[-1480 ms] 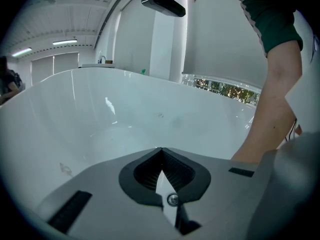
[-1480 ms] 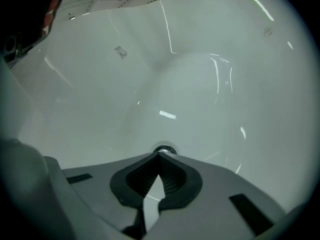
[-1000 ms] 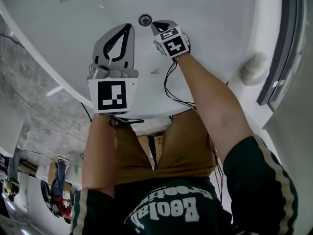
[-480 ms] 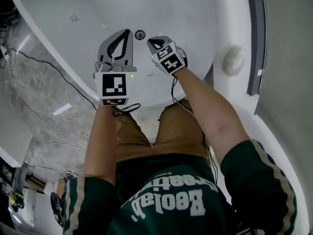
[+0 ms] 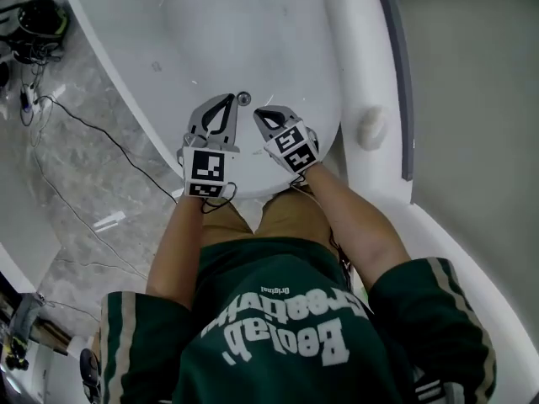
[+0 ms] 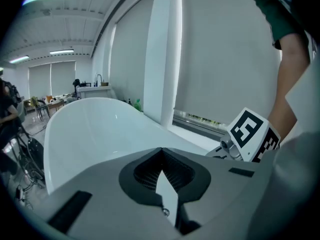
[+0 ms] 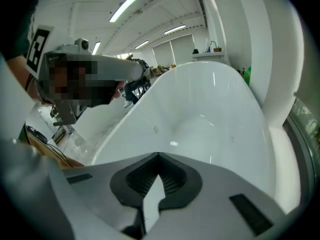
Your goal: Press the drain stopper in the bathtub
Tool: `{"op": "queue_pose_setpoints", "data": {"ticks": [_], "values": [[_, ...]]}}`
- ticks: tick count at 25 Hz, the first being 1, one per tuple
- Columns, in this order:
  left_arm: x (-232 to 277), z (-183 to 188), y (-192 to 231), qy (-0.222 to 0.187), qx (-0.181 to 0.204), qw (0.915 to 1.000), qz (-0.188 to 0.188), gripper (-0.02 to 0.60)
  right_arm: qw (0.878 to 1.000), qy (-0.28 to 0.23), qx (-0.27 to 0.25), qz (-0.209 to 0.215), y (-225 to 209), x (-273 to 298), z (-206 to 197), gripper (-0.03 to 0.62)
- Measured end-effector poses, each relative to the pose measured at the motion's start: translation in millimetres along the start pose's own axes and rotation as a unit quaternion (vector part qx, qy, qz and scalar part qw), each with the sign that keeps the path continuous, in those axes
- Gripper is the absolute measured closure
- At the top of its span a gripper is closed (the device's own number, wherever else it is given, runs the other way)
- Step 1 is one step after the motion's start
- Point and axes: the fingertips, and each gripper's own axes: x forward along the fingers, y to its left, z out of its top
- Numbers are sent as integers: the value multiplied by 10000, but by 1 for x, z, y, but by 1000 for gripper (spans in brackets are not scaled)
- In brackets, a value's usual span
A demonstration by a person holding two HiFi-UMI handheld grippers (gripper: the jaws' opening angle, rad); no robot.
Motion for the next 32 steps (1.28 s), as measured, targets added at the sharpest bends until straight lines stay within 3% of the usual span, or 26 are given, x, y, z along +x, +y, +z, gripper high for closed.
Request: {"op": "queue_pose_setpoints", "data": {"ticks": [7,11,15,22,26,29,32], "values": [[-49,79,-13,-402,222,9987,-217,576,9957,-893,-219,-139,34,-85,86,583],[-82,127,-13,-689,76,9973,-230,576,9874,-1519,-375,-246,46,-135,137,583],[-114,161,-28,-1018,167,9940,-351,576,9775,-1923,-766,-402,61,-180,176,583],[-165,219,-48,-1365,1024,9847,-349,577,9553,-2653,-1222,-462,92,-262,228,583],[-185,245,-47,-1517,1458,9772,-286,577,9435,-3073,-1150,-466,102,-296,249,583],[-200,254,-48,-1778,1237,9759,-281,575,9319,-3463,-1057,-227,121,-323,266,583],[-210,262,-53,-1916,1220,9734,-288,575,9212,-3667,-1297,-113,134,-346,277,583]]}}
